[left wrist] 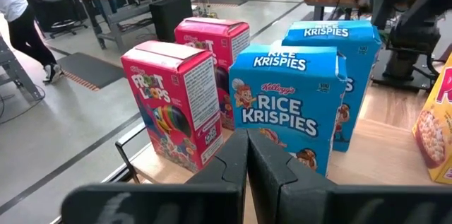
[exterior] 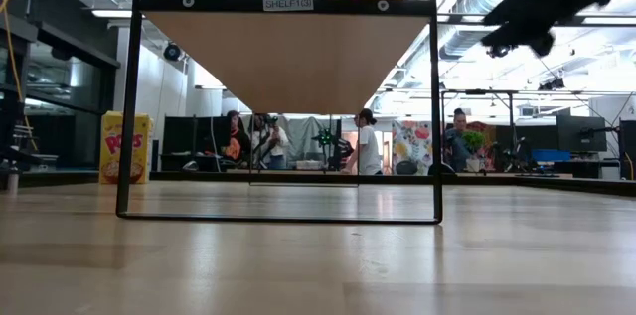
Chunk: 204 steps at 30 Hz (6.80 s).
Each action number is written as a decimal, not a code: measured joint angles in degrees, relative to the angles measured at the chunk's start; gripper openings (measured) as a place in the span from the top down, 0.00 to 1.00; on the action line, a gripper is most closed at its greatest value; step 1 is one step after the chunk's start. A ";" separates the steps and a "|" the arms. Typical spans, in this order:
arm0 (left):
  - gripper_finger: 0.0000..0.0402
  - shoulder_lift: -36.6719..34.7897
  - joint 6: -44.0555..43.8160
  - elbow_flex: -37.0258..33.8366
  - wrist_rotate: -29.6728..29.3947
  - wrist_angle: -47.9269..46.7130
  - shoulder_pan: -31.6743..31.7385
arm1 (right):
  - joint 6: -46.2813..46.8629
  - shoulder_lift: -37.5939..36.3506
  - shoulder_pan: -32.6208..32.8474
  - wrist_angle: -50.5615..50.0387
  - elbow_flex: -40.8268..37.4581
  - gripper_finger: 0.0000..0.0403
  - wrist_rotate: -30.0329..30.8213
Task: Stack cereal on shelf
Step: Put the right yellow cereal box on the shelf, then put the yellow cereal box and aligned with the yellow cereal box on the shelf
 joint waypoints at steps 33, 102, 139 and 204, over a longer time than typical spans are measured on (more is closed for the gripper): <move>1.00 0.00 0.81 0.00 2.56 0.29 -0.02 | -7.68 36.05 8.10 25.89 3.07 1.00 0.28; 1.00 2.47 0.61 0.12 13.56 2.46 -1.96 | -10.44 52.35 23.96 9.84 28.19 1.00 14.96; 1.00 24.83 1.97 11.08 30.00 1.64 1.24 | -9.25 54.04 16.46 9.77 28.14 1.00 12.35; 1.00 -10.61 4.11 -6.16 7.77 1.56 -1.70 | 0.23 -4.57 19.30 3.95 -10.40 1.00 28.53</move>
